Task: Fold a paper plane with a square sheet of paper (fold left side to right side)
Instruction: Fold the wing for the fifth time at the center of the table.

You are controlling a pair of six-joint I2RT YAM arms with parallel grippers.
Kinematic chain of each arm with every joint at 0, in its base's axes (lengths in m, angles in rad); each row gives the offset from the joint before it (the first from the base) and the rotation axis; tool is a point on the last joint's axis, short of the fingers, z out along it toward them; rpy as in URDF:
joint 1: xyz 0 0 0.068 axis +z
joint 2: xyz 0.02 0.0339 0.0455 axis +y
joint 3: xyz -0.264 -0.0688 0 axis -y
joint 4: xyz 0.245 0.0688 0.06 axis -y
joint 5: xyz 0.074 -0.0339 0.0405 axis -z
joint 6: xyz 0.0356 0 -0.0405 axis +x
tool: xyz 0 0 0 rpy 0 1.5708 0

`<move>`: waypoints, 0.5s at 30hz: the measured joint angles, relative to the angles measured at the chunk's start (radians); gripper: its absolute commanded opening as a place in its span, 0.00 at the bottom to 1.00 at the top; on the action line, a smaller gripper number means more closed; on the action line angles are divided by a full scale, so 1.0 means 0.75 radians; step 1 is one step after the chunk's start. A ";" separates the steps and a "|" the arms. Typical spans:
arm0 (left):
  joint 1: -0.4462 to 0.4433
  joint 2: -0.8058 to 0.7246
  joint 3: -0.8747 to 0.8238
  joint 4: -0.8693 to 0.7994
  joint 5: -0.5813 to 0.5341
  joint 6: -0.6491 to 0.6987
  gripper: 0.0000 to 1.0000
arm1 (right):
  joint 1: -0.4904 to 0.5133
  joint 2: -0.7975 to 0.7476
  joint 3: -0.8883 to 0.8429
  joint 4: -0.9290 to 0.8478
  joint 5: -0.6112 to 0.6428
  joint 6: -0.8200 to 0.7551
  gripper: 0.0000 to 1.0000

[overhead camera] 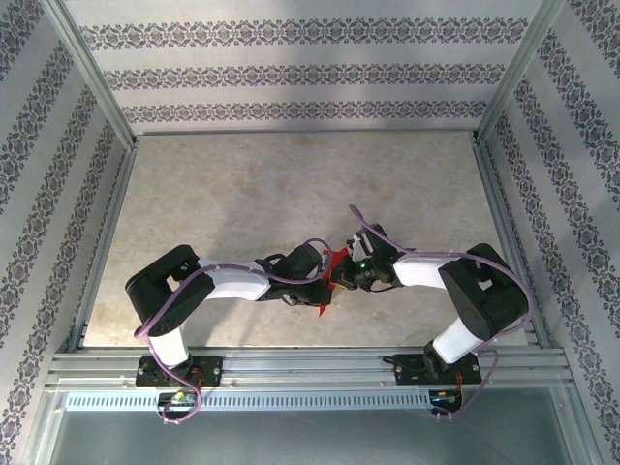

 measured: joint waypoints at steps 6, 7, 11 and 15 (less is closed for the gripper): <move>0.000 -0.004 0.000 -0.001 -0.001 0.000 0.08 | -0.002 0.045 0.034 -0.010 -0.028 -0.002 0.00; 0.001 -0.005 0.000 -0.003 -0.003 0.000 0.08 | -0.003 0.054 0.039 -0.010 -0.038 -0.002 0.00; 0.001 -0.018 0.006 -0.035 -0.015 0.001 0.10 | -0.004 0.085 0.051 0.006 -0.081 -0.002 0.00; 0.004 -0.058 0.006 -0.074 -0.007 0.000 0.10 | -0.004 0.099 0.053 0.027 -0.098 -0.003 0.00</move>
